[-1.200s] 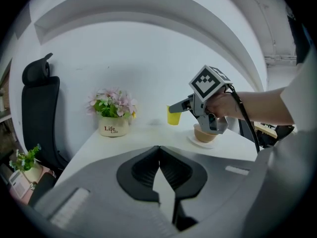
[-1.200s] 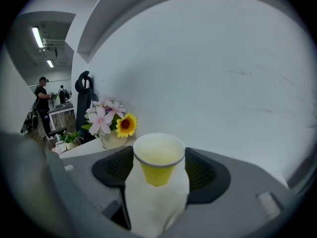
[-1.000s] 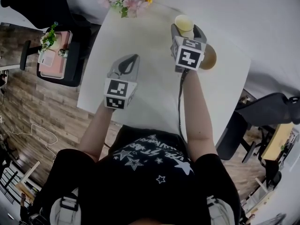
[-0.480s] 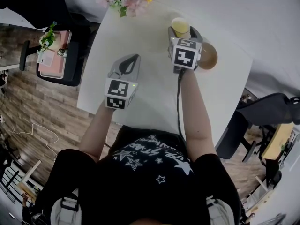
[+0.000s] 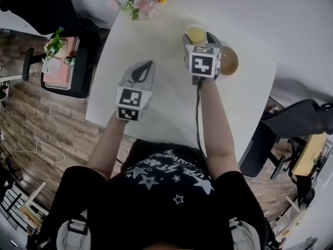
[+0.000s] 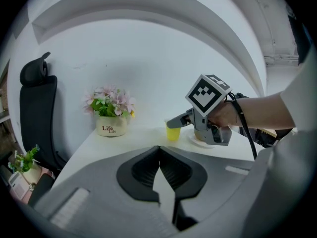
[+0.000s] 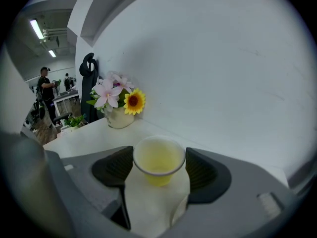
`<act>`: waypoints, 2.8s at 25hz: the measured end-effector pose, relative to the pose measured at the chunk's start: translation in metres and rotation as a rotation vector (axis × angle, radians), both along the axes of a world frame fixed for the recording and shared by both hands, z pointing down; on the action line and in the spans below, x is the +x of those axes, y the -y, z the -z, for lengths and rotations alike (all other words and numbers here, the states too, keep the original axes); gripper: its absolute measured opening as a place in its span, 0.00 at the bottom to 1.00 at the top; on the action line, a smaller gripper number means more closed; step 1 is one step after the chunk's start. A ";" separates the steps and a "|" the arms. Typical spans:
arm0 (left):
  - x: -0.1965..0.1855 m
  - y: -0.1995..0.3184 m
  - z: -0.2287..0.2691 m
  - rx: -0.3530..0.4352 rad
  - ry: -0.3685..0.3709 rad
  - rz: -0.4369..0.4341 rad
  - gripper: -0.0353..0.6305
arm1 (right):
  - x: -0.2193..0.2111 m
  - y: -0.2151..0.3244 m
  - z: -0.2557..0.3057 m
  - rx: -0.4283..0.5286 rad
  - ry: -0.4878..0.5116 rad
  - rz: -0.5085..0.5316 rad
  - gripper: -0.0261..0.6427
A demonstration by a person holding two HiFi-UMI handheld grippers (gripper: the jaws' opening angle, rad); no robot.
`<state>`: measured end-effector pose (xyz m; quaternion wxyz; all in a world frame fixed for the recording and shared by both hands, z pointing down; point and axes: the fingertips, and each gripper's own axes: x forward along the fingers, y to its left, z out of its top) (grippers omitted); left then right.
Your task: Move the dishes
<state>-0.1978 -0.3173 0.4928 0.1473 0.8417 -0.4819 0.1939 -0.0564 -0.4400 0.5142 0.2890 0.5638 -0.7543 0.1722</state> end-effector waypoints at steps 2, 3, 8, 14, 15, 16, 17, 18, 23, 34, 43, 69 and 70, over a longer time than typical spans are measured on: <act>0.001 -0.002 0.002 0.004 0.001 -0.001 0.07 | 0.000 -0.004 0.002 -0.003 -0.002 0.011 0.55; 0.002 -0.004 0.002 0.005 0.000 -0.001 0.07 | 0.001 -0.006 0.005 0.000 -0.001 0.012 0.55; 0.007 -0.013 0.008 0.009 0.004 -0.002 0.07 | 0.010 -0.021 0.024 0.039 0.023 -0.003 0.55; 0.024 -0.024 0.022 0.039 0.002 -0.010 0.07 | 0.052 -0.044 0.064 0.115 0.076 -0.052 0.55; 0.028 -0.026 0.025 0.039 0.001 -0.011 0.07 | 0.063 -0.048 0.067 0.118 0.074 -0.060 0.55; 0.032 -0.027 0.027 0.040 0.002 -0.011 0.07 | 0.073 -0.051 0.070 0.120 0.070 -0.067 0.55; 0.036 -0.028 0.029 0.043 0.006 -0.012 0.07 | 0.083 -0.053 0.072 0.122 0.065 -0.072 0.55; 0.041 -0.029 0.031 0.049 0.011 -0.013 0.07 | 0.093 -0.056 0.074 0.122 0.060 -0.077 0.55; 0.068 -0.040 0.038 0.061 0.022 -0.012 0.07 | 0.144 -0.074 0.064 0.079 0.049 -0.093 0.55; 0.100 -0.051 0.040 0.065 0.068 0.000 0.07 | 0.180 -0.075 0.010 -0.086 0.090 -0.056 0.31; 0.111 -0.054 0.032 0.020 0.101 0.004 0.07 | 0.188 -0.063 -0.022 -0.161 0.118 -0.064 0.23; 0.166 -0.026 0.009 -0.041 0.094 -0.076 0.07 | 0.269 -0.029 0.005 -0.052 0.285 -0.230 0.06; 0.169 -0.024 0.009 -0.039 0.095 -0.078 0.07 | 0.277 -0.026 0.004 -0.048 0.286 -0.242 0.06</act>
